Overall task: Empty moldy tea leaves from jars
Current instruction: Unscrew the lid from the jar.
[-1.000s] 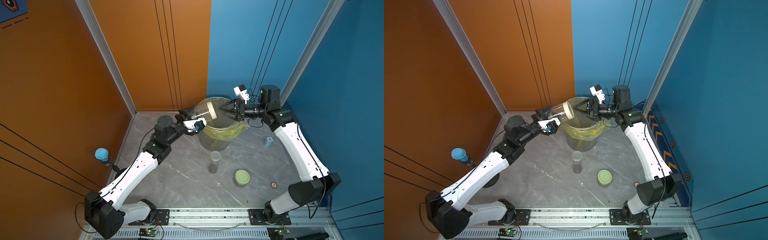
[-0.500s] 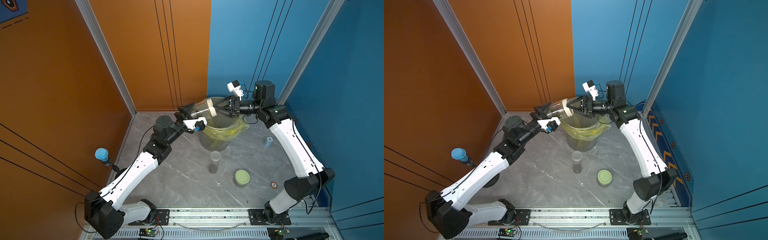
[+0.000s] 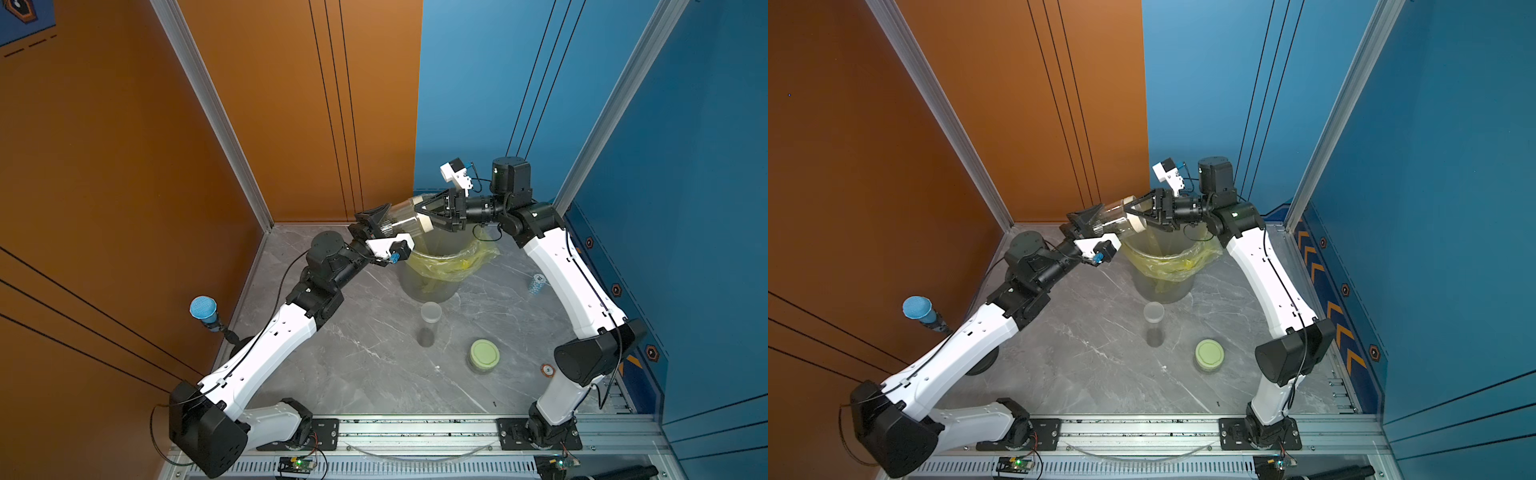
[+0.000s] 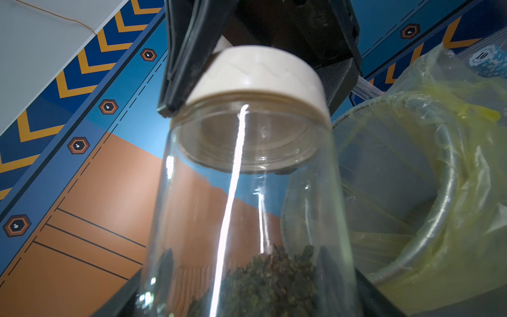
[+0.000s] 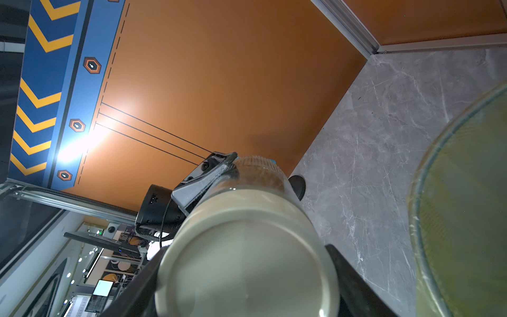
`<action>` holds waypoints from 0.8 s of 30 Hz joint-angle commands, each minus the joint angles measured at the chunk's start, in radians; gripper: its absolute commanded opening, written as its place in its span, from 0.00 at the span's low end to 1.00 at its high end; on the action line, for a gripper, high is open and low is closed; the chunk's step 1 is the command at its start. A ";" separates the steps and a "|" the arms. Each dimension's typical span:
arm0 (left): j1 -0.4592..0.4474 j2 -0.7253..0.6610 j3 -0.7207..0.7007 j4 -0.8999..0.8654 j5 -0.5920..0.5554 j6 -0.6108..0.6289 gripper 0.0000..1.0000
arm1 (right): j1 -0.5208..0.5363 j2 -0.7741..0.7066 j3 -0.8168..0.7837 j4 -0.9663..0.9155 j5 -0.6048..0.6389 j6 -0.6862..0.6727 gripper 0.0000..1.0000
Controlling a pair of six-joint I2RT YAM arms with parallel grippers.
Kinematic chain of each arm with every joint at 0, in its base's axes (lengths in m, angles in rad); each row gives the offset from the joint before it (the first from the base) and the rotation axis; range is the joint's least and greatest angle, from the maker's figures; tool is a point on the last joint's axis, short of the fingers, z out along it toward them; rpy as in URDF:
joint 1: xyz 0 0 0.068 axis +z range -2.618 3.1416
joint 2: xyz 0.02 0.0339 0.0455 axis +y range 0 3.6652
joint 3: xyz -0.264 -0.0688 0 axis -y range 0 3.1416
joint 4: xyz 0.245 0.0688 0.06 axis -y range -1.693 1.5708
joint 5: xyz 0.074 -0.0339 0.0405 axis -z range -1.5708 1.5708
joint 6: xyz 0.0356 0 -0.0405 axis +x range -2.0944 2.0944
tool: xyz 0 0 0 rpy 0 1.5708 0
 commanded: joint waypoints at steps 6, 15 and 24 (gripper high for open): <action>0.025 -0.021 0.089 -0.051 0.091 -0.194 0.27 | 0.008 -0.023 0.005 -0.007 -0.038 -0.052 0.56; 0.161 -0.003 0.209 -0.195 0.370 -0.580 0.27 | 0.023 -0.063 -0.013 -0.105 -0.039 -0.227 0.51; 0.312 0.039 0.245 -0.063 0.636 -0.996 0.27 | 0.043 -0.108 -0.053 -0.158 -0.035 -0.406 0.51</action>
